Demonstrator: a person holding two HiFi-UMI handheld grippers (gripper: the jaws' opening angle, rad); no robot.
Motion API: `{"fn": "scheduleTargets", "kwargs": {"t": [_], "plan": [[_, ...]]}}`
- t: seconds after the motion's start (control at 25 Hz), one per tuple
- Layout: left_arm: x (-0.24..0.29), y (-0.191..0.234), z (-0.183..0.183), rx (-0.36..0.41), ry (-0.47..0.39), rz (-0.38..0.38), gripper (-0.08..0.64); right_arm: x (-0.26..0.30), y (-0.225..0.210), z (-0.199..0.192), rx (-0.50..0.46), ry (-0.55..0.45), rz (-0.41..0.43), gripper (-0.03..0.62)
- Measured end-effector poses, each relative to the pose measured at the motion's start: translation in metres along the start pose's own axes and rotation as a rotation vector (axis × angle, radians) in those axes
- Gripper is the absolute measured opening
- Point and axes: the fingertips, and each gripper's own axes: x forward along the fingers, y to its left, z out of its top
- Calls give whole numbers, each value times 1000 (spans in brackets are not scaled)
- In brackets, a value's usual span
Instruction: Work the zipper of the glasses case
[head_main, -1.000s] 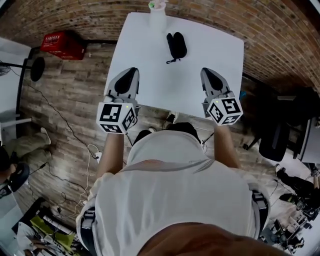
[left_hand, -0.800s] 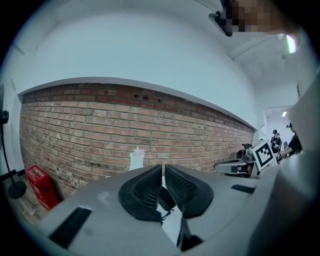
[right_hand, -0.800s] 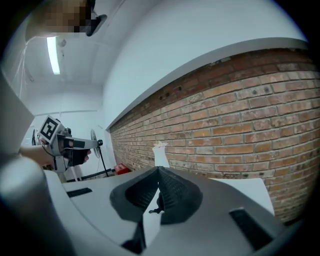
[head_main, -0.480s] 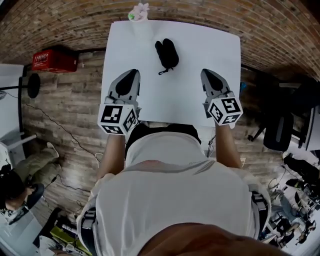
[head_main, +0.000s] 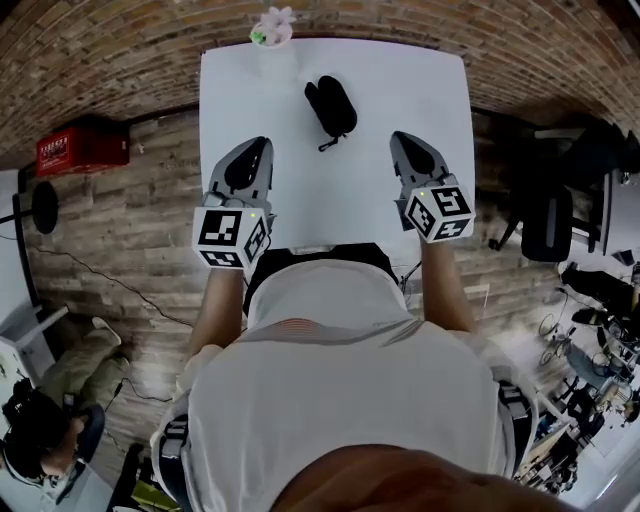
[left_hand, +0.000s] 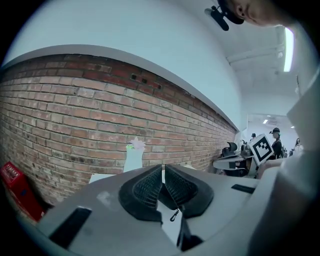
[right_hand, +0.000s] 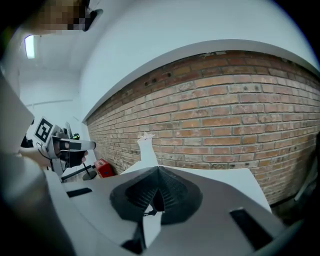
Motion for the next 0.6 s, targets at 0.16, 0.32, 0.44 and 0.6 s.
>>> {"fn": "scheduleTargets", "kwargs": {"t": [0.16,0.32,0.44,0.6], "plan": [[0,3,-1,-6,8,-12,29,8,5,-2,6,6,-1,72],[0,-1,-2,-3,19,-24,29,10,8,-10,10,32,11,198],[4,-6,1,1,17,-31,29,12,8,-17,16,63,30,355],[6,-10,-1,1,26,-32,29,18,9,-30,19,121,52,454]]}}
